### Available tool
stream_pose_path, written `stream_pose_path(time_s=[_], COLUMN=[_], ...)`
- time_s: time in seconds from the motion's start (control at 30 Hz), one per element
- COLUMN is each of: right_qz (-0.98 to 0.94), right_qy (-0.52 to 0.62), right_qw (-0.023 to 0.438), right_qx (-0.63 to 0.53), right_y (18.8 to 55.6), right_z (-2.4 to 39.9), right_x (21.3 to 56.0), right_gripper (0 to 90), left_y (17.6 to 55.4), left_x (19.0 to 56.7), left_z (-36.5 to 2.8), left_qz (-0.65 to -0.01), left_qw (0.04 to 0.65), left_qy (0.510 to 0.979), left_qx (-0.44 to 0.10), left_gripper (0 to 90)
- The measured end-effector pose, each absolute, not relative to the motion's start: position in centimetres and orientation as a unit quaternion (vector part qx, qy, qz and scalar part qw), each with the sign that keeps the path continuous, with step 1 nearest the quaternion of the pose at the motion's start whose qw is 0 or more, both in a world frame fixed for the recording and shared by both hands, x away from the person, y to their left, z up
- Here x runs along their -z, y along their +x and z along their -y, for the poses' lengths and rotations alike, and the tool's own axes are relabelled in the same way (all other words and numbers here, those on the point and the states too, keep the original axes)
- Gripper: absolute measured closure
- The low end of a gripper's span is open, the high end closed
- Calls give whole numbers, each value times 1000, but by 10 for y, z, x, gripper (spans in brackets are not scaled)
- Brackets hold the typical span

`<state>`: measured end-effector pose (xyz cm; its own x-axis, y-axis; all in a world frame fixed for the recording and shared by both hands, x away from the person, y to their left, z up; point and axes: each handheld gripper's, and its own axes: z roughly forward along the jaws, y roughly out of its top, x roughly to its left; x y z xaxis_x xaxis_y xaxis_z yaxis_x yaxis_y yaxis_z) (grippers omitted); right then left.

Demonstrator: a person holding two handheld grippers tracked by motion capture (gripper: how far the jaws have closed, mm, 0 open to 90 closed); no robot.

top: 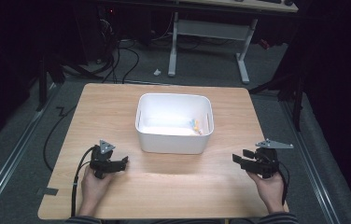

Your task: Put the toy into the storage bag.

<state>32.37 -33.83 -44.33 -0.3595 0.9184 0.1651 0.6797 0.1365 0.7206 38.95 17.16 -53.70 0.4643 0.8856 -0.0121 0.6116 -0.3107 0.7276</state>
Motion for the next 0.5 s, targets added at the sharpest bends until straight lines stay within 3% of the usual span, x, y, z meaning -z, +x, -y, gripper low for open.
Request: stream_pose_path(time_s=[0.5], right_qz=[-722], right_qy=[564], right_qw=[155], right_qx=[-370], right_y=[333], right_z=[338], right_x=[474], right_gripper=[432], left_y=[389], left_x=[537], left_z=[-171], left_qz=[-476], left_qw=[342], left_qy=[784], left_qx=[-201], left_gripper=[160])
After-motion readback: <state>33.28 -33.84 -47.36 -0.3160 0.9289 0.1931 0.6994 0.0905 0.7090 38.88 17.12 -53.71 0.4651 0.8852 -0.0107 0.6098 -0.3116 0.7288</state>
